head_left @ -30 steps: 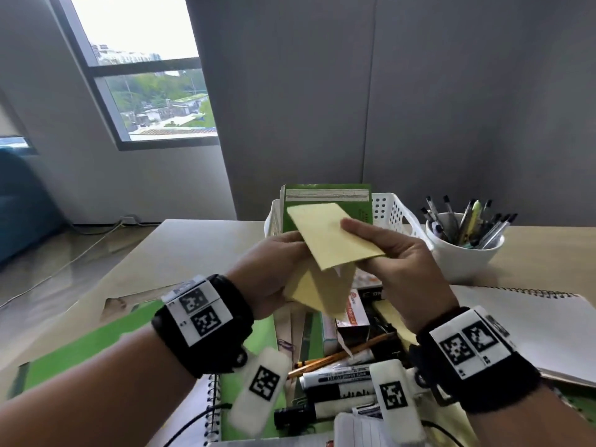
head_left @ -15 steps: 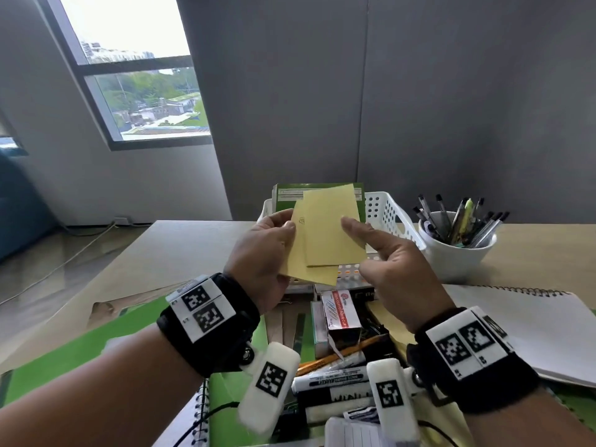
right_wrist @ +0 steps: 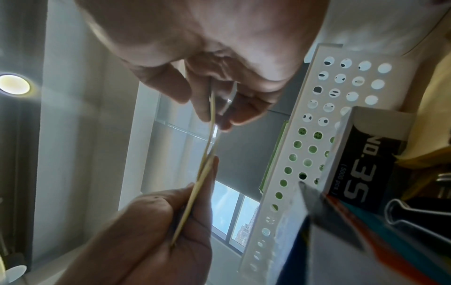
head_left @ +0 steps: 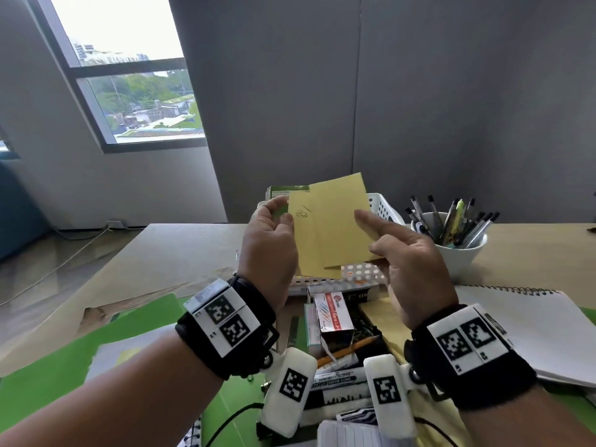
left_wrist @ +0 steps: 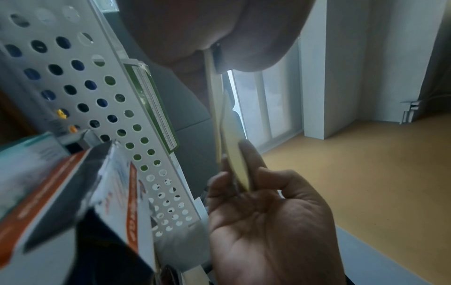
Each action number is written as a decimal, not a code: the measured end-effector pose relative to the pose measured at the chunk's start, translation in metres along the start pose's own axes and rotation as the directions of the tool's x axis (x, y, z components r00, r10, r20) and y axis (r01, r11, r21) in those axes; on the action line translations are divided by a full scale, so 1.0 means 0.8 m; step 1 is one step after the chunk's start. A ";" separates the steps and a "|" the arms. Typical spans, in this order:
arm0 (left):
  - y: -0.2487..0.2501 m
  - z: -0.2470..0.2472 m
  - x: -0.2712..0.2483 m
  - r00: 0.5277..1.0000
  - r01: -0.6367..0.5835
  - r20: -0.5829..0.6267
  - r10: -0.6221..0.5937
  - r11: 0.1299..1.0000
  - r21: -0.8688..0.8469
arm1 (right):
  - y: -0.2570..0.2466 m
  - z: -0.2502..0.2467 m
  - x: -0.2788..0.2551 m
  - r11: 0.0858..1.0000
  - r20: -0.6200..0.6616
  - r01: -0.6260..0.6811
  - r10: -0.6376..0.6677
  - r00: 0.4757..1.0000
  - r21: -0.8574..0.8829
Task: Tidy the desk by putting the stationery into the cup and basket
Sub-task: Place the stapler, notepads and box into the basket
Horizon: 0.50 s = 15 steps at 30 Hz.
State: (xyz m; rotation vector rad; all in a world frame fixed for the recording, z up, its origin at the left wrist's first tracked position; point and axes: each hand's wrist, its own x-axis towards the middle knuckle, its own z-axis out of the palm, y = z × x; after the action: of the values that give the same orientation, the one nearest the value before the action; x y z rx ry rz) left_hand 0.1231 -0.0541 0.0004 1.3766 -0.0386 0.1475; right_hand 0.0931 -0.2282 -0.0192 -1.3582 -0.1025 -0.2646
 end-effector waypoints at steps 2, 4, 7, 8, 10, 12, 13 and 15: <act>0.000 -0.003 0.002 0.999 -0.009 -0.036 0.009 1.000 0.006 | 0.000 0.002 0.003 0.998 -0.091 0.037 -0.033 0.995 0.047; 0.000 -0.004 0.004 0.998 0.001 -0.071 -0.002 1.000 -0.010 | 0.001 0.005 0.006 0.985 -0.080 0.034 -0.020 0.997 0.170; 0.001 -0.004 0.005 0.998 0.029 -0.051 -0.033 0.996 -0.080 | 0.000 0.011 0.001 0.961 0.067 -0.042 0.024 0.997 0.274; 0.002 -0.003 0.003 0.999 0.048 -0.017 -0.050 0.994 -0.101 | -0.001 0.013 -0.001 0.958 0.117 -0.069 0.037 0.992 0.279; 0.005 -0.001 -0.002 0.995 0.088 0.065 -0.079 0.987 -0.138 | 0.000 0.014 -0.003 0.961 0.192 -0.092 0.042 0.981 0.262; 0.011 0.000 -0.008 0.988 0.123 0.118 -0.102 0.974 -0.189 | 0.002 0.014 -0.002 0.978 0.196 -0.063 0.024 0.980 0.197; 0.012 0.000 -0.009 0.983 0.148 0.141 -0.119 0.965 -0.215 | 0.004 0.013 -0.001 0.989 0.179 -0.027 0.001 0.984 0.143; 0.011 -0.001 -0.007 0.972 0.183 0.188 -0.140 0.955 -0.234 | 0.007 0.012 0.000 0.998 0.136 0.039 -0.044 0.990 0.040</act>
State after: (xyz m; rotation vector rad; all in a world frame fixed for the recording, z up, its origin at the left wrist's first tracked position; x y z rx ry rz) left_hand 0.1161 -0.0524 0.0084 1.1309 -0.0833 -0.1108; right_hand 0.0949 -0.2181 -0.0226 -1.3375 -0.2493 -0.2032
